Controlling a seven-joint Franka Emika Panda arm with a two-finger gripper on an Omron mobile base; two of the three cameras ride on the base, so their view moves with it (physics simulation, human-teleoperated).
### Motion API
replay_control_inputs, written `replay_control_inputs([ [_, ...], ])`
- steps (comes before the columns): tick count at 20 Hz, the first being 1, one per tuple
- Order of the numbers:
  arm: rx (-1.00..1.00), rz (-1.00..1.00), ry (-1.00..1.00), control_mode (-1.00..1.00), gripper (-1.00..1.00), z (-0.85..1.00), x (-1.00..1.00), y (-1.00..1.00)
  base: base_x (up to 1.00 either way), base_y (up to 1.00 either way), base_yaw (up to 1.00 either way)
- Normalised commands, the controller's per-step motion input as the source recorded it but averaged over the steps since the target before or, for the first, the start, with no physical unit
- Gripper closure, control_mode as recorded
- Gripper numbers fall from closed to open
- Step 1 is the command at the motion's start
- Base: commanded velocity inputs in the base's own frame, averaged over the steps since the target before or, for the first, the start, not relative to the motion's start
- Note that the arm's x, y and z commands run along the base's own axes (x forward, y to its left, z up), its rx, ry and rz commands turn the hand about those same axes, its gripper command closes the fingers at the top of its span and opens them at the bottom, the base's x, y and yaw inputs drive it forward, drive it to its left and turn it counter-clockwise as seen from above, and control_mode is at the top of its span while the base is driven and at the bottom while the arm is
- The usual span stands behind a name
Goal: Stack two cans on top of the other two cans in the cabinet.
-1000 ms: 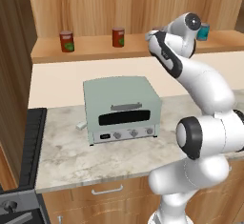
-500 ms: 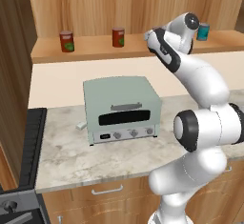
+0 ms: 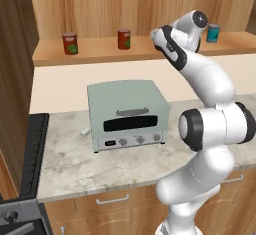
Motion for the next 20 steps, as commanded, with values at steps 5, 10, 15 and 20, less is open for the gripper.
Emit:
replay_control_inputs([
  [5, 0.0, 0.0, 0.01, -1.0, 1.0, -0.08, 0.12, 0.0, 0.0, 0.0, 0.0],
  [10, 0.0, 0.0, 0.01, -1.0, 1.0, -0.06, -0.23, 0.0, 0.0, 0.0, 0.0],
  [15, 0.0, 0.0, 0.03, -1.0, 1.0, 0.09, -0.21, 0.0, 0.0, 0.0, 0.0],
  [20, -0.01, 0.0, 0.0, -1.0, 1.0, 0.23, -0.23, 0.0, 0.0, 0.0, 0.0],
])
